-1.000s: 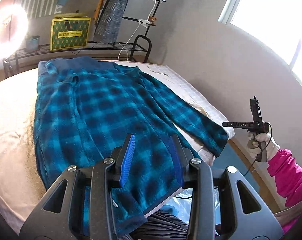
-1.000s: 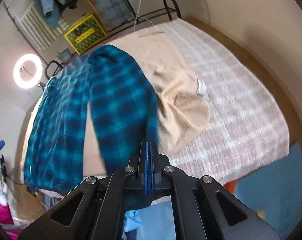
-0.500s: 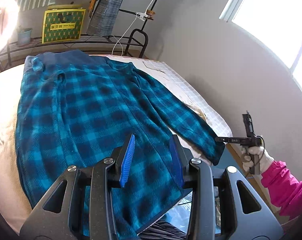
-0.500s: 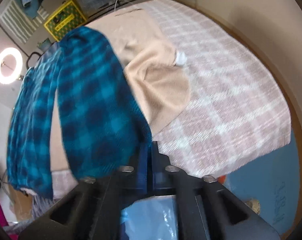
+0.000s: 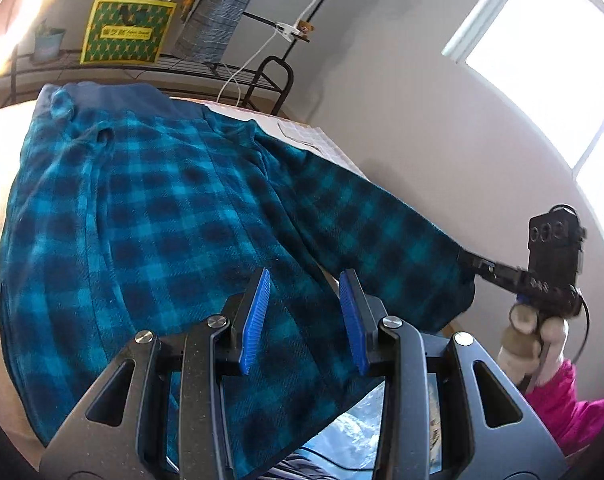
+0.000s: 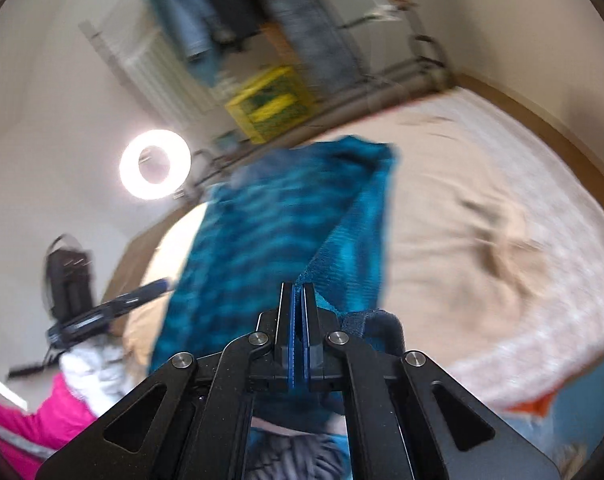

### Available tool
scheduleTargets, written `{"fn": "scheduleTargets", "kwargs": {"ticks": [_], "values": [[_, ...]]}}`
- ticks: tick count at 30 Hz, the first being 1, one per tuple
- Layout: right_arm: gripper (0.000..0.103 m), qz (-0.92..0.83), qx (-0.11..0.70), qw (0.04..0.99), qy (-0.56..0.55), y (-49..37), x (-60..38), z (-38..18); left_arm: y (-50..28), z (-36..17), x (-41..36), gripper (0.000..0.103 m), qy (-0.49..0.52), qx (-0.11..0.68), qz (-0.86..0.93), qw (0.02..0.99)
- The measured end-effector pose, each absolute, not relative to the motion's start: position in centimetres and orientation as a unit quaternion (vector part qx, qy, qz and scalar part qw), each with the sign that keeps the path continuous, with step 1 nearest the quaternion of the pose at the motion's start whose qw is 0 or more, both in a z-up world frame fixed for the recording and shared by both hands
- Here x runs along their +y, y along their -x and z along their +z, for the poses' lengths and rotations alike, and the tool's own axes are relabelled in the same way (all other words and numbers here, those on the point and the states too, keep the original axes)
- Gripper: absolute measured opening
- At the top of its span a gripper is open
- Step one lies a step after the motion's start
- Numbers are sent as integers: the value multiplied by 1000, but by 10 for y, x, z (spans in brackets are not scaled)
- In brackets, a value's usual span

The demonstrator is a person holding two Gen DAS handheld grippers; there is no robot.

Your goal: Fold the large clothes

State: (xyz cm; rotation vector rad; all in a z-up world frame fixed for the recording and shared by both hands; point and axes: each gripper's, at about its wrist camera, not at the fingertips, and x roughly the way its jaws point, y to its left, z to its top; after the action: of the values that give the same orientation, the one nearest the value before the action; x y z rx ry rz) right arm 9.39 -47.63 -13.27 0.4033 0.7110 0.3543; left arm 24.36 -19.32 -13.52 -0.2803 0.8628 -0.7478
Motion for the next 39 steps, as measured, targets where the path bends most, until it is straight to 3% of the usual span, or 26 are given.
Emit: {"fn": "scheduleTargets", "kwargs": {"ticks": [7, 13, 21, 29, 31, 33, 39], "values": [[2, 279, 429, 856, -77, -119, -353, -187, -248, -148, -165, 39, 179, 420, -334, 825], [5, 307, 474, 825, -37, -118, -345, -214, -250, -175, -170, 48, 189, 451, -335, 805], [12, 261, 449, 848, -106, -132, -427, -183, -263, -218, -188, 49, 197, 496, -319, 783], [12, 221, 474, 829, -195, -114, -466, -217, -254, -226, -187, 49, 219, 515, -342, 755], [17, 217, 481, 825, -205, -117, -462, -227, -249, -228, -182, 49, 244, 525, -350, 736], [46, 209, 485, 820, -220, -124, -459, -239, -245, -228, -180, 49, 281, 535, -357, 712], [43, 211, 477, 821, -231, -147, -448, -245, -237, -208, -200, 51, 276, 551, -373, 693]]}}
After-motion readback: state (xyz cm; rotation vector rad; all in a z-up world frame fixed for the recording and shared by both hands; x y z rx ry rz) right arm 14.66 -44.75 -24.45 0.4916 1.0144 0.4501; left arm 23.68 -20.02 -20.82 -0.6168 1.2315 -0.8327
